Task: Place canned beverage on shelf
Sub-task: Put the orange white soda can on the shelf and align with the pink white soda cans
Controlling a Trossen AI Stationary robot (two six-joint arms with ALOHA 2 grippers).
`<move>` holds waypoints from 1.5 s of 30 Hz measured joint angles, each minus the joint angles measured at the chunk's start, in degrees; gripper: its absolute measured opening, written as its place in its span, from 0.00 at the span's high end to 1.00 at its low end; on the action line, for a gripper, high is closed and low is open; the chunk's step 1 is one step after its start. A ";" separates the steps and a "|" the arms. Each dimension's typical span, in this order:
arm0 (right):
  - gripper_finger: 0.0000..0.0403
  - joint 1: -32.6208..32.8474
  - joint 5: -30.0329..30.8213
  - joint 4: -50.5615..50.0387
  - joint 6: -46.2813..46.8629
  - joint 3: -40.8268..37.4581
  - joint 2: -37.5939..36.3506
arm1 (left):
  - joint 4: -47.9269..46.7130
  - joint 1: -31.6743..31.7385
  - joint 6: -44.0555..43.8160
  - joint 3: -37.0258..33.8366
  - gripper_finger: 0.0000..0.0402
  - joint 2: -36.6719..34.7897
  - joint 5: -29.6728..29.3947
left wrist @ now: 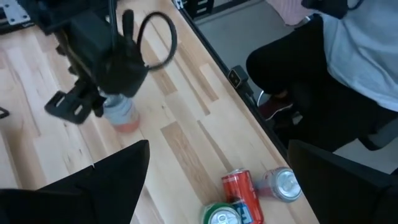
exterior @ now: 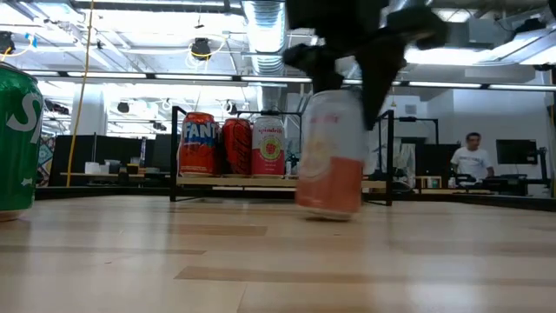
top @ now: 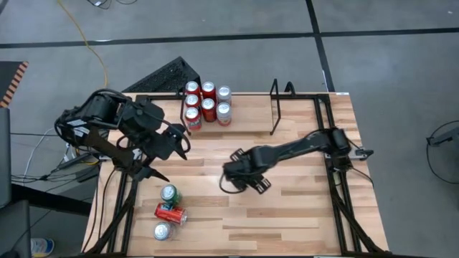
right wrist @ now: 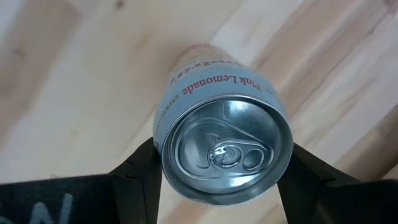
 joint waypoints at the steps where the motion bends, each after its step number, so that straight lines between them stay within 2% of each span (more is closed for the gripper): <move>1: 0.44 -0.48 0.03 -0.03 -1.71 1.38 1.10 | -0.08 0.00 -0.08 -0.25 0.09 -0.04 -0.04; 6: 0.44 -2.55 0.03 -0.28 -8.15 6.43 5.09 | -0.43 -0.29 -0.08 -1.17 0.09 0.01 -0.02; 10: 0.43 -3.80 0.46 2.00 -10.50 6.75 5.27 | -0.72 -0.33 0.32 -1.18 0.09 0.01 -0.01; 16: 0.34 -4.19 6.33 3.27 -12.03 6.69 5.44 | -1.20 -0.33 1.41 -1.18 0.09 0.01 -0.02; 21: 0.24 -3.40 6.35 2.56 -12.65 6.67 5.48 | -1.20 -0.33 1.48 -1.18 0.09 0.01 -0.02; 26: 0.20 -1.65 6.43 2.45 -13.40 6.62 5.48 | -1.42 -0.33 1.52 -1.18 0.09 0.01 -1.05; 30: 0.19 0.03 8.66 3.39 -8.53 6.65 4.94 | -1.64 -0.33 1.81 -1.18 0.09 0.01 -3.80; 34: 0.19 1.74 9.67 1.77 -4.48 9.97 4.94 | -1.64 -0.32 1.80 -1.18 0.09 0.01 -5.97; 39: 0.19 4.61 10.48 -4.34 4.30 18.41 4.89 | -1.34 -0.33 1.80 -1.14 0.09 0.61 -5.96; 45: 0.19 8.98 8.89 -17.47 21.46 32.26 4.81 | 0.83 -0.28 3.65 -3.59 0.09 2.89 -4.28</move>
